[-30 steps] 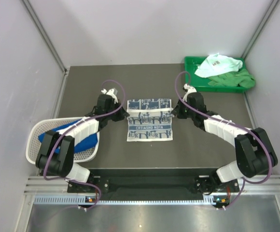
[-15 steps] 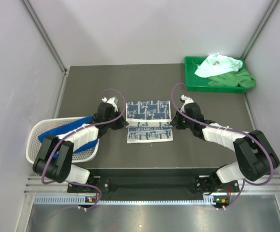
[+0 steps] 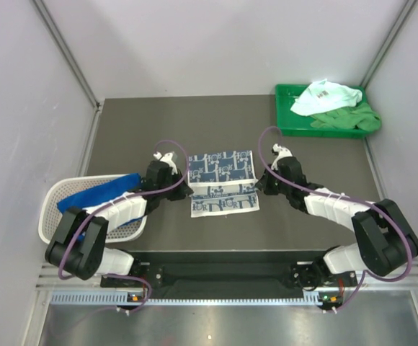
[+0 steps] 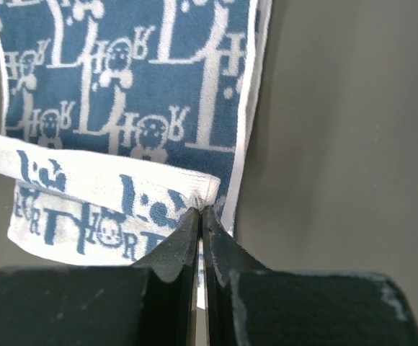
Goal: Fold and stack the towels
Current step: Fold the towel
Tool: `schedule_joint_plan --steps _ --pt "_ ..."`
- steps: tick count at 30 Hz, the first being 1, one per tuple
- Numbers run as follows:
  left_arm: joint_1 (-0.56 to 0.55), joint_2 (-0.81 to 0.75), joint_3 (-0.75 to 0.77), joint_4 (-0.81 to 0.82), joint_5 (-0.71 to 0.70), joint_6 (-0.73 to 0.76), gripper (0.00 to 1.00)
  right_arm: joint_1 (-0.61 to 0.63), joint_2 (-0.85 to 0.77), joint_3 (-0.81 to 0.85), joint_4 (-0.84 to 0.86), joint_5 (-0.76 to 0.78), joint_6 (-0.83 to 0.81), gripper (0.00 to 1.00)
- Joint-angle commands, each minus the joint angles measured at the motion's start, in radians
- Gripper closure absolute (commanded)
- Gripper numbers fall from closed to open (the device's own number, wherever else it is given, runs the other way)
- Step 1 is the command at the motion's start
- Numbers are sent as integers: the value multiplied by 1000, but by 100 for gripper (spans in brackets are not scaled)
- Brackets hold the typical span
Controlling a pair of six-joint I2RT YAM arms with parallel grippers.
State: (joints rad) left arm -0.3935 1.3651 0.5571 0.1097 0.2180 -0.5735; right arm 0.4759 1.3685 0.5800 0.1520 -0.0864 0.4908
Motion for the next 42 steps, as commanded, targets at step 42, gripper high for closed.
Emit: schedule_joint_plan --steps 42 --pt "-70 270 323 -202 -167 -28 79 50 100 156 -121 143 20 70"
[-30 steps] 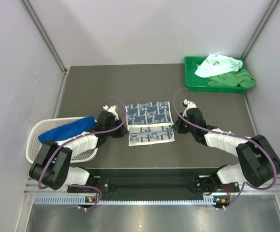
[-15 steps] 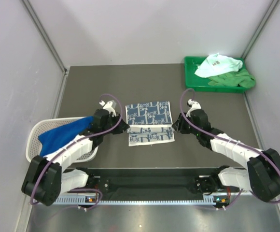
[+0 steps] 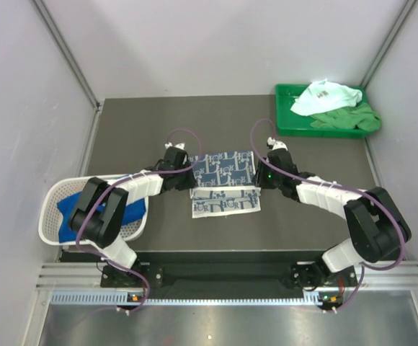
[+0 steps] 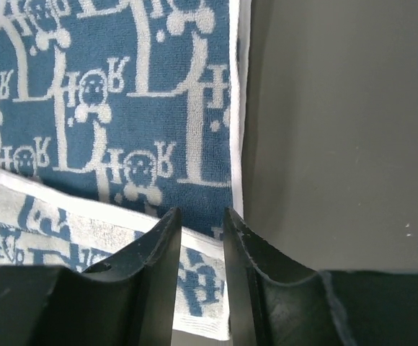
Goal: Fold and stack the towels
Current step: Fold the towel
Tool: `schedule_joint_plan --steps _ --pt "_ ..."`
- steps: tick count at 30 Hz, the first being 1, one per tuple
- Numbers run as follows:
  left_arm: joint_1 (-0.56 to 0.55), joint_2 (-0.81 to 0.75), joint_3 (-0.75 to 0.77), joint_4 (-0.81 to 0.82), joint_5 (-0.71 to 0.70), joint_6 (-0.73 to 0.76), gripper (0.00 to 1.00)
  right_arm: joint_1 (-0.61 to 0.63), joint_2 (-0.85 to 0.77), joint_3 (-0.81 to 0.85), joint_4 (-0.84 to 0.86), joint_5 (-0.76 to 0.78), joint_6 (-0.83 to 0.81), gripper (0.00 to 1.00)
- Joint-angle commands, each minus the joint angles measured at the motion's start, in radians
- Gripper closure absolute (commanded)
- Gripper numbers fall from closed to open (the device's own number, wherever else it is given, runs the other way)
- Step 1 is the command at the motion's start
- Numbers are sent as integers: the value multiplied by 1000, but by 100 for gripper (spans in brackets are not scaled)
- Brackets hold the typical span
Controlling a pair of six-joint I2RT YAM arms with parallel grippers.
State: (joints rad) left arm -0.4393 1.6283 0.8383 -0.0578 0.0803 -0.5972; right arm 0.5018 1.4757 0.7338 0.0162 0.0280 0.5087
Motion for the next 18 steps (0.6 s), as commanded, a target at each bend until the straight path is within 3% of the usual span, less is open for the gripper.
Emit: schedule_joint_plan --steps 1,18 --pt "-33 8 39 -37 -25 -6 79 27 -12 -7 19 27 8 71" --pt "-70 -174 -80 -39 45 -9 79 44 -161 -149 22 21 17 72"
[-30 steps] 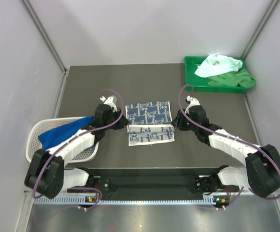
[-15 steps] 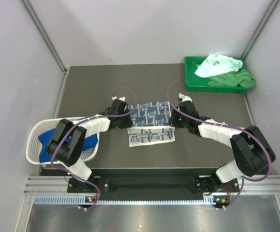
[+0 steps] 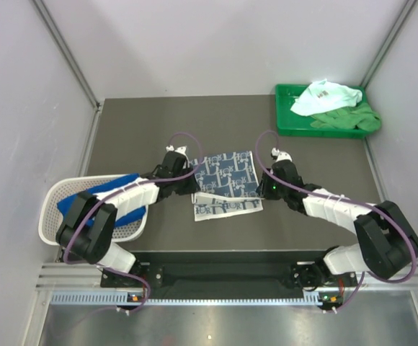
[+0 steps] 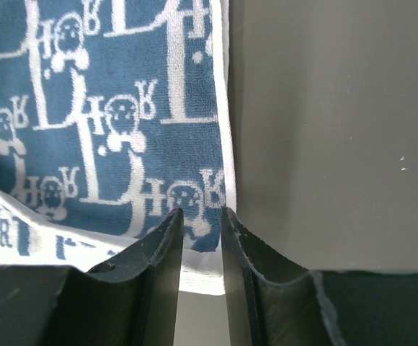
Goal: Fold and stack the towels
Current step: Fold the towel
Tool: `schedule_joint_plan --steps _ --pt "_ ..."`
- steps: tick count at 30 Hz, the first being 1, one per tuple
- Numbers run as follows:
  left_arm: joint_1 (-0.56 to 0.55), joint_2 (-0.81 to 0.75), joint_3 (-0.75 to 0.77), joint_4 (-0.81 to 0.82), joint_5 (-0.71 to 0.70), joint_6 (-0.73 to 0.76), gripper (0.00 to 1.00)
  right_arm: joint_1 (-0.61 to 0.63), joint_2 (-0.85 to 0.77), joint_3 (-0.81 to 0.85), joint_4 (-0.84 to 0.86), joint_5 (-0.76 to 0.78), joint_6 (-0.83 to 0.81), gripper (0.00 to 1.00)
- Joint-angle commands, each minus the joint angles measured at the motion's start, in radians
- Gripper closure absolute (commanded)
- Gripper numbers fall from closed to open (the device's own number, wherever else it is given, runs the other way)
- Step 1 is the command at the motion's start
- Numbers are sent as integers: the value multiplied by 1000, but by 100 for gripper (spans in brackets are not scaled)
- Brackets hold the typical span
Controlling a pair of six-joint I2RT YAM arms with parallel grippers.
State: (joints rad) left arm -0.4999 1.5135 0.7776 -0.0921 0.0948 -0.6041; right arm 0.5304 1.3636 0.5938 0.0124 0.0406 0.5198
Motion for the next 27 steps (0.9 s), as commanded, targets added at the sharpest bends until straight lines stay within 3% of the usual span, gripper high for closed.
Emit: schedule_joint_plan --steps 1,11,20,27 --pt "-8 -67 -24 -11 34 0 79 17 -54 -12 26 5 5 72" --pt "-20 -222 -92 -52 28 -19 78 26 -98 -43 18 1 3 72" --pt "-46 -182 -95 -31 42 -32 77 42 -86 -48 24 11 13 72" --pt "-85 -196 -130 -38 -53 -66 74 42 -86 -32 6 27 2 71"
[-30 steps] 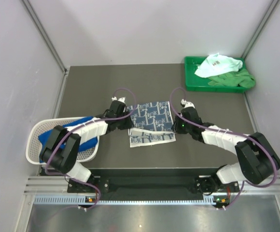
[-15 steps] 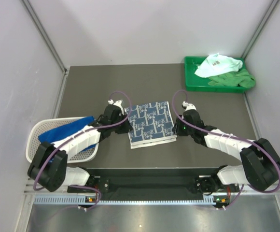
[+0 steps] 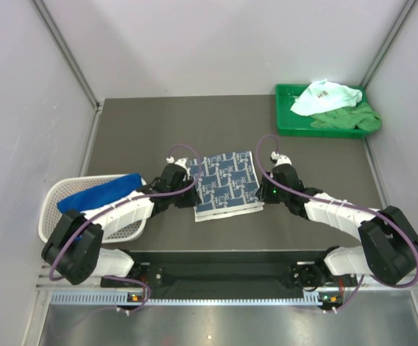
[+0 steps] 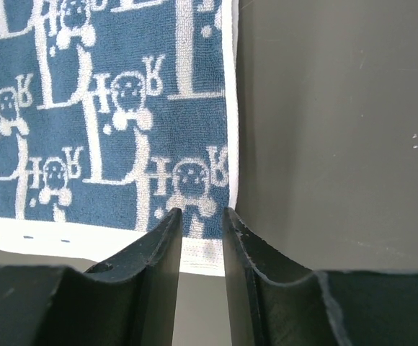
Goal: Fold and stack the towels
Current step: Fold the towel
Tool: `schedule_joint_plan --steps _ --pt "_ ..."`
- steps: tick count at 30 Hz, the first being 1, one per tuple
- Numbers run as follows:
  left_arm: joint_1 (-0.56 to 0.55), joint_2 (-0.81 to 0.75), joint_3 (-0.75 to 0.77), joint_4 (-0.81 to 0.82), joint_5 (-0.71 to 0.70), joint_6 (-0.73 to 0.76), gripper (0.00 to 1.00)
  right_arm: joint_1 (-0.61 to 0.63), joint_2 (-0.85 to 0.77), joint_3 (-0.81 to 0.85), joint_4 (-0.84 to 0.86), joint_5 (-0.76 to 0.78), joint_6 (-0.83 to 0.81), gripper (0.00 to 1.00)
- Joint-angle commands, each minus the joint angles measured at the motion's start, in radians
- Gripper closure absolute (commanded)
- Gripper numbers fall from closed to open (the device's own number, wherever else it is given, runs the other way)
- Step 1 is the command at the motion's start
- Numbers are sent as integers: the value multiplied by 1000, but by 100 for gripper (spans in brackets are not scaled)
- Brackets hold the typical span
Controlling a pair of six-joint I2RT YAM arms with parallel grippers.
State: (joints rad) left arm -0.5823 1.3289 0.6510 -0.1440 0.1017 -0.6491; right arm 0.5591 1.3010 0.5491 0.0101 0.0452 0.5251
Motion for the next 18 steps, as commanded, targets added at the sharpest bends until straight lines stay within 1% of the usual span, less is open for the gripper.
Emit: schedule_joint_plan --steps 1,5,7,10,12,13,18 --pt "-2 -8 4 3 -82 -23 73 15 -20 23 5 22 -8 70" --pt "-2 -8 33 -14 -92 -37 71 13 -26 46 -7 25 -17 69" --pt "-2 -10 53 -22 -92 -38 70 13 -32 57 -44 28 -27 68" --pt "-8 -25 65 -68 -82 -53 67 16 -52 45 -62 30 -27 67" --pt "-25 -40 52 -109 -92 -75 61 18 -63 29 -71 44 -25 65" --pt "-31 -59 46 -121 -126 -86 59 18 -77 14 -68 47 -24 64" --pt "-51 -125 -39 -129 -149 -164 55 16 -88 -14 -55 45 -11 63"
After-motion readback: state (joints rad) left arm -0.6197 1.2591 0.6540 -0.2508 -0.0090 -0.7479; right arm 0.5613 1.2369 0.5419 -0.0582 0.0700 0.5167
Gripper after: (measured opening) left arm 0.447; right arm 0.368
